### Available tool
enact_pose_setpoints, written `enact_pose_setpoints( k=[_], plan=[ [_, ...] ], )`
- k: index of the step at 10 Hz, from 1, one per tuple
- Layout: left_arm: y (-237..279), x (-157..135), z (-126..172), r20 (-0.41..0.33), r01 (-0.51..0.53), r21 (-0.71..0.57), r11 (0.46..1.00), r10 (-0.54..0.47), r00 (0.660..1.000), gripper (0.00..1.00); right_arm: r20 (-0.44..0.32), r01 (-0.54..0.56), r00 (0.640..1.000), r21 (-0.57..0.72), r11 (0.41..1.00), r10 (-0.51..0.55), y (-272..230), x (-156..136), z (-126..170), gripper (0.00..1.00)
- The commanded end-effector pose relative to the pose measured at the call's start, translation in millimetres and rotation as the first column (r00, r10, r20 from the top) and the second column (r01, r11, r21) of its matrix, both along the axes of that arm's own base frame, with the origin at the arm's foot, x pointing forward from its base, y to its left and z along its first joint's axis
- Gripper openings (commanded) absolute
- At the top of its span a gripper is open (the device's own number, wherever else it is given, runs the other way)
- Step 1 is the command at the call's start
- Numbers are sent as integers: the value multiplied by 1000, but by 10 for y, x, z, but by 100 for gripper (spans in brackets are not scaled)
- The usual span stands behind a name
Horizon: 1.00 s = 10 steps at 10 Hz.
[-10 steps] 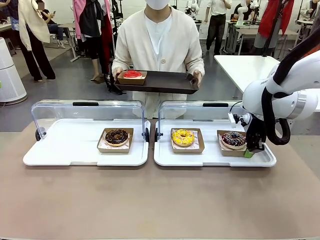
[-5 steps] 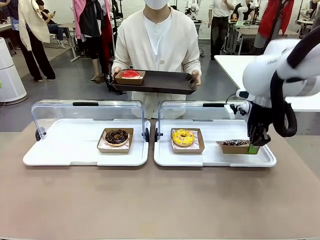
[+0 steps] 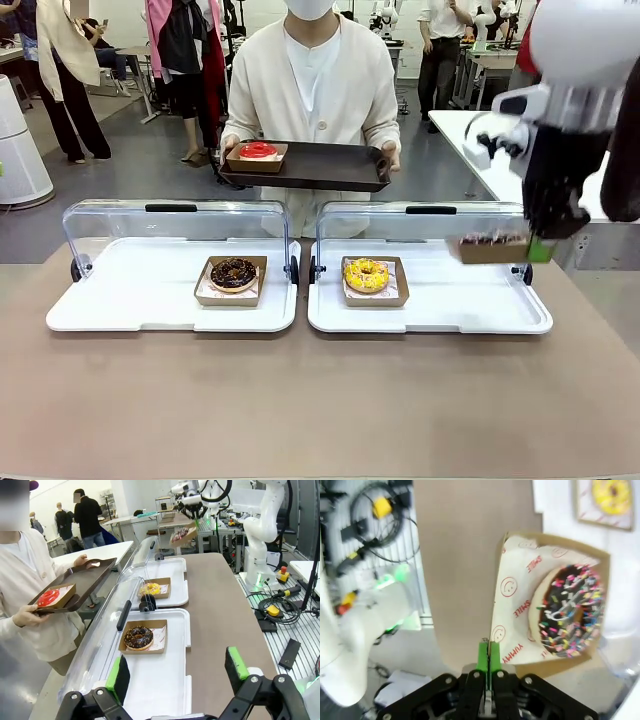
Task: Provide the desired donut to the person.
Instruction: Pick up and lift the Paper togo box containing the Donut pointed at by the person.
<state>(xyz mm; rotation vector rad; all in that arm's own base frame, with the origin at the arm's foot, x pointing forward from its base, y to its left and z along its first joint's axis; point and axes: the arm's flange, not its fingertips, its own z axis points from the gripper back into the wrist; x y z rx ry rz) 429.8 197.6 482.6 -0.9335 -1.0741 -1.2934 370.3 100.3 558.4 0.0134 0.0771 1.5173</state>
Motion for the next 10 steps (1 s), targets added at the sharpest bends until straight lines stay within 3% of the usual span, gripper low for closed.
enact_pose_setpoints(
  k=[1,4,10],
  plan=[
    [-1,-18,-3,5,-10,-1,1000,10,1000,100,41,25,999,-42,999,-23,109,57,377,0],
    [-1,-18,-3,5,-10,-1,1000,10,1000,100,88,15,996,-25,1000,-12,192,166,715,0],
    [-1,-18,-3,5,-10,-1,1000,10,1000,100,95,-1,995,-3,1000,2,158,55,736,0]
  ],
)
